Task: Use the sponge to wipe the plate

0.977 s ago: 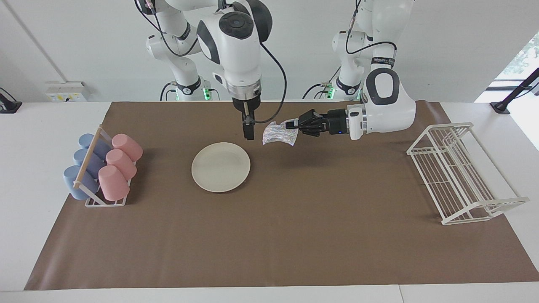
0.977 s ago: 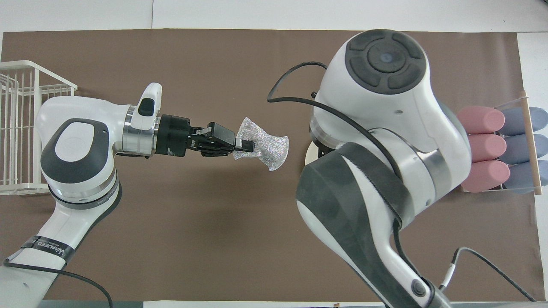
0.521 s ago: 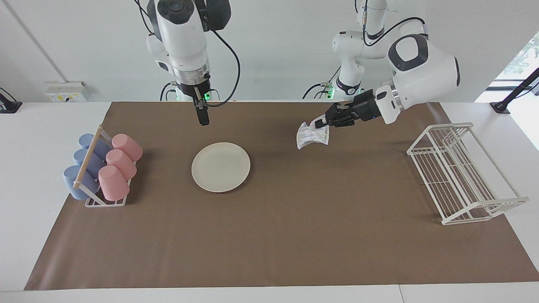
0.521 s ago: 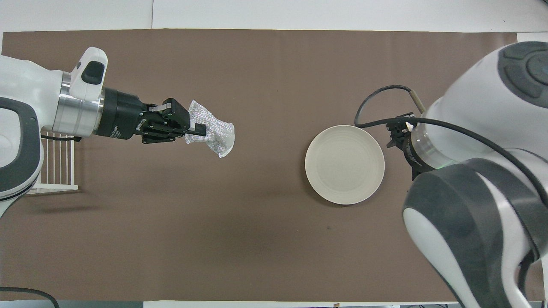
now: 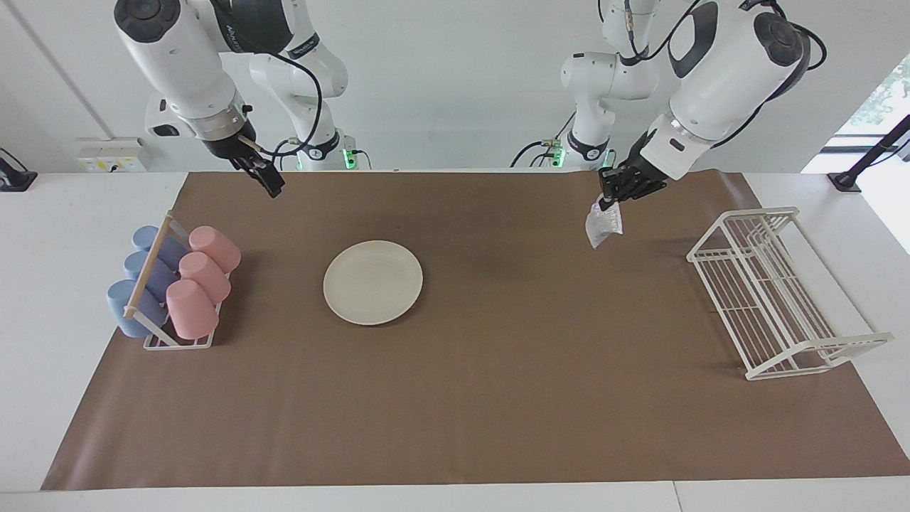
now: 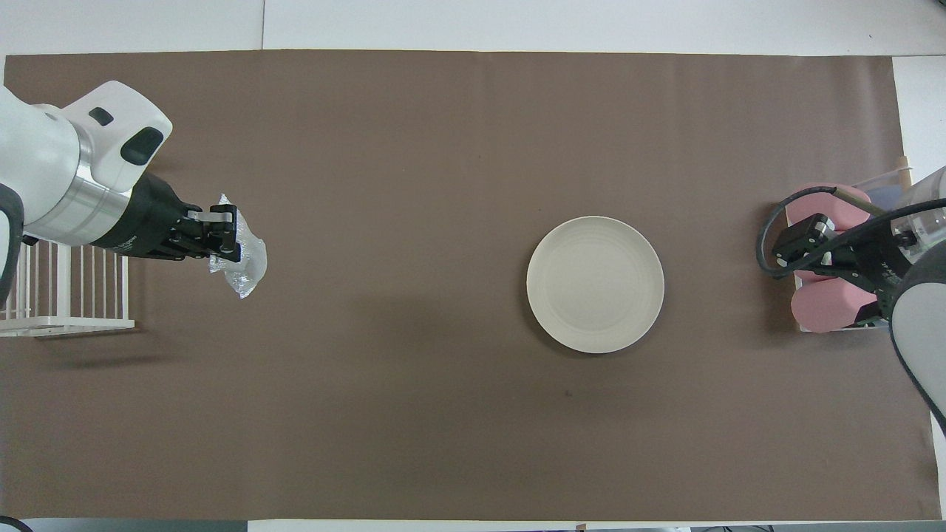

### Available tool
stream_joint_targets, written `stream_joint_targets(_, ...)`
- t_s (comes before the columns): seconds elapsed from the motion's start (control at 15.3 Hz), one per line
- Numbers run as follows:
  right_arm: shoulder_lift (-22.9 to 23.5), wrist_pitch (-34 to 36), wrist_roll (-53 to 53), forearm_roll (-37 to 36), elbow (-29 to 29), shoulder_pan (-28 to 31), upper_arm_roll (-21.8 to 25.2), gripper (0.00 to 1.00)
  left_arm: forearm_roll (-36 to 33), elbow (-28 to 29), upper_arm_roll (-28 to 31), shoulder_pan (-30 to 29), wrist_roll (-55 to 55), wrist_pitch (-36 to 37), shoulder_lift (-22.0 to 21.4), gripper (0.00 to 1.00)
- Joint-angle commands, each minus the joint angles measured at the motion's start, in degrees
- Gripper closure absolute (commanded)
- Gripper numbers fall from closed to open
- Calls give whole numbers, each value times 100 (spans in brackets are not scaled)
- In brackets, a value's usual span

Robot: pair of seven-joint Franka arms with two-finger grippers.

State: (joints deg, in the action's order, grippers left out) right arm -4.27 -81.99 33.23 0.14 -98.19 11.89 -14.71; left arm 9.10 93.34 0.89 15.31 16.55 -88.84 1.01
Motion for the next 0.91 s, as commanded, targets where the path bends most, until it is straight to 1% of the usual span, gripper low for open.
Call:
stream_joint_targets(0.0,-127,-18,-2425,101,-113,261,-14,0,-1309,-351,-115,147,155,542,119,100)
stream_joint_targets(0.07,-118,-19,-3288,101,-113,340,-6,0,-1854,-342,-133,243,155,578,101,100)
stream_joint_targets(0.13,-118,-19,-3697,101,-96,375,-6,0,-2242,-316,-142,270,155,622,75,100)
stream_joint_targets(0.33,-127,-10,-3648,101,-104,288,-14,0,-3367,-202,-142,262,164,666,31,100)
stream_joint_targets(0.46,-110,-149,-3648,92,-95,297,-14,0,-4062,-79,-142,262,199,657,83,100)
stream_joint_targets(0.59,-83,-657,-3648,92,-95,314,-14,0,-4546,122,-142,201,374,614,145,100)
stream_joint_targets(0.65,-74,-782,-3648,92,-95,297,-14,0,-4888,237,-142,200,445,578,276,100)
stream_joint_targets(0.85,-83,-810,-3666,74,-104,262,-41,0,-5838,431,-142,174,445,227,750,100)
